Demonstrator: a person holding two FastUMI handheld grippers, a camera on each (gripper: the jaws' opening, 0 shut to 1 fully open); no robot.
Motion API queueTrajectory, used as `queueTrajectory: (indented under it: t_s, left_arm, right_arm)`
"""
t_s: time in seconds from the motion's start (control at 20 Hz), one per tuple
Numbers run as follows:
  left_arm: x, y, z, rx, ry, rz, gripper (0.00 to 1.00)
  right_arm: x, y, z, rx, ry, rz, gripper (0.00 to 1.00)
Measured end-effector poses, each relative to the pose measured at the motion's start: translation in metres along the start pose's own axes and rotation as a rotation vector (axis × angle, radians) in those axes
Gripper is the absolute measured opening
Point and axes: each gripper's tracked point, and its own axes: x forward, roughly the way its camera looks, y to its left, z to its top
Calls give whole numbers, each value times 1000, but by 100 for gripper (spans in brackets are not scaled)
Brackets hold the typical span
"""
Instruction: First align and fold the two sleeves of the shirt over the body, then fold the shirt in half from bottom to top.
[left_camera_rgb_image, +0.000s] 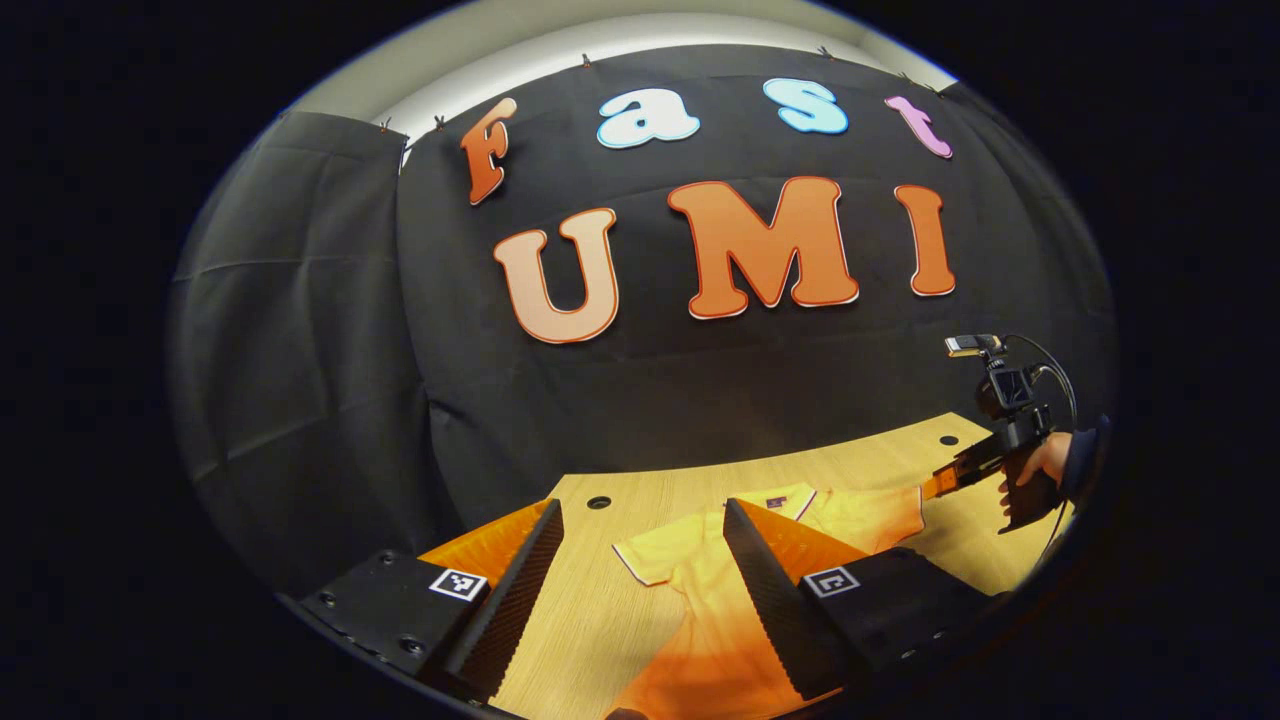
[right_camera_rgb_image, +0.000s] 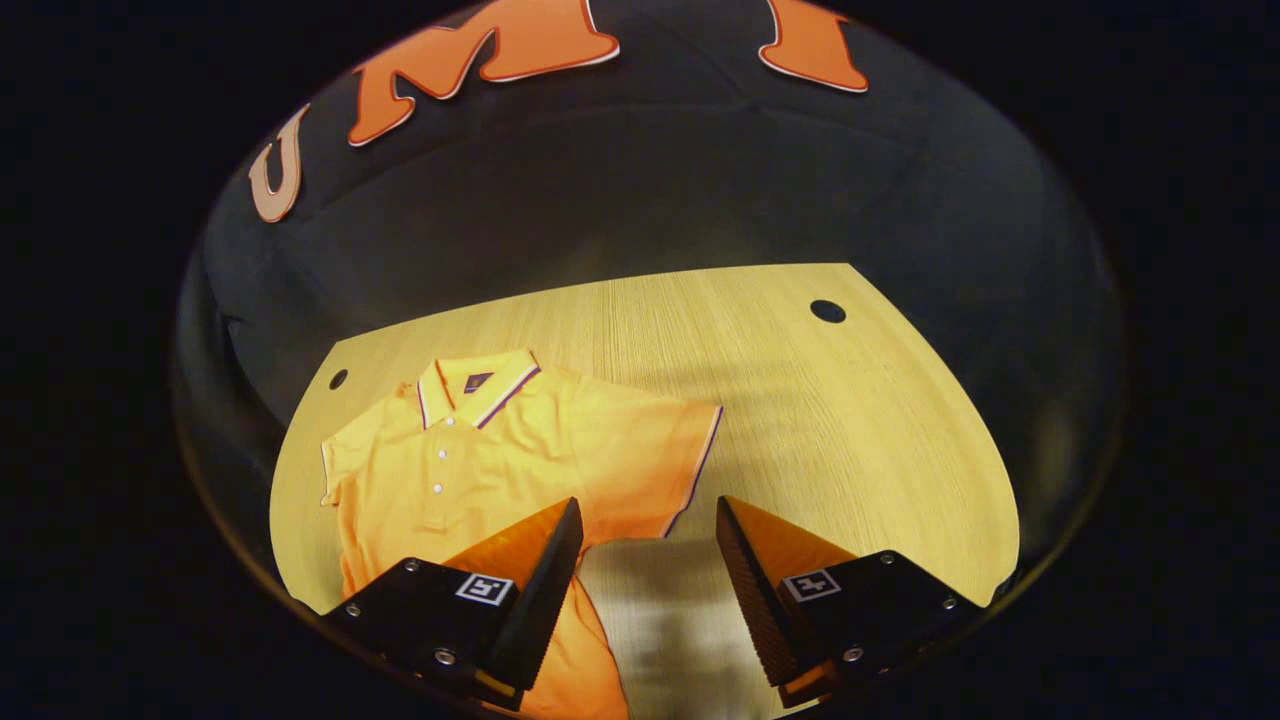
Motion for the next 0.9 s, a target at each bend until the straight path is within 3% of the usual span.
queueTrajectory:
  t_s: [0.75,0.8,0.9]
  left_arm:
    - [-5,3,-35,12,136,120,99]
    - [-6,3,-35,10,143,126,99]
    - [-9,1,-40,6,156,133,99]
  right_arm:
    - [98,-12,3,-18,278,-1,82]
    - [102,-12,2,-12,297,3,72]
    - [112,-14,-3,-2,329,-12,69]
